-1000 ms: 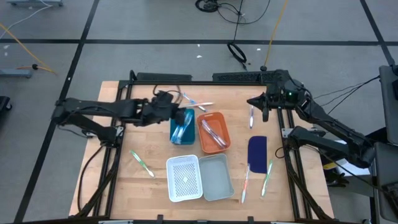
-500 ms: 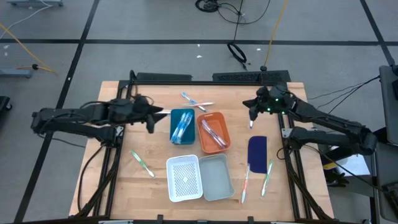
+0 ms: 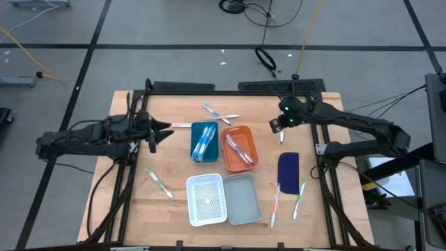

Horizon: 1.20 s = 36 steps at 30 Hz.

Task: Pick & Place Toothbrushes
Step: Put the violet toothbrush into the orange bin

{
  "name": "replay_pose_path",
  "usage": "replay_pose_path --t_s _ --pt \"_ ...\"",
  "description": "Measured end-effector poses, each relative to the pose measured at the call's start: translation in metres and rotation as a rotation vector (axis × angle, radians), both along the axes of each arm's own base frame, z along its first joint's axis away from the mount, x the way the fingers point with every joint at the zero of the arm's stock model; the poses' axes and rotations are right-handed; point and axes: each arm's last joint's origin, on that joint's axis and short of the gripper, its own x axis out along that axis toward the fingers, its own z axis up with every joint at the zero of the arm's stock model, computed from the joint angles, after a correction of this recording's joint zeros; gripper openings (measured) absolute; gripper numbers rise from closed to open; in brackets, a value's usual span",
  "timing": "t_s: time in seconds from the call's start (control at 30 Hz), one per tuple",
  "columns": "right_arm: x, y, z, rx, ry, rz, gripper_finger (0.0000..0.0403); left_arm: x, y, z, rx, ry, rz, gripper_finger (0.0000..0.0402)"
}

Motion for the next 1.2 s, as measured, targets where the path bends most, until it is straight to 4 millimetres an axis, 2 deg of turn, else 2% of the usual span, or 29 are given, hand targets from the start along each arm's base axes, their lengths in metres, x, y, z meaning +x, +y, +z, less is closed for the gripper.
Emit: replay_pose_path --t_s 0.17,0.5,0.67,0.83,1.2 --pt "0.008 -0.014 -0.008 0.074 0.12 -0.038 0.0044 -0.009 -0.001 -0.009 0.004 -0.027 -0.002 0.0184" --pt "0.013 -0.03 -0.028 0.196 0.163 -0.176 0.0166 -0.022 -0.002 -0.023 0.04 0.036 -0.011 0.0184" --pt "0.01 -0.038 -0.032 0.21 0.171 -0.212 0.0207 -0.023 -0.002 -0.022 0.064 0.037 -0.016 0.0184" --pt "0.005 -0.05 -0.043 0.265 0.208 -0.277 0.0216 -0.023 -0.002 -0.022 0.081 0.042 -0.02 0.0184" --pt "0.009 -0.08 -0.084 0.299 0.272 -0.366 0.0199 -0.023 -0.002 -0.022 0.086 0.044 -0.022 0.0184"
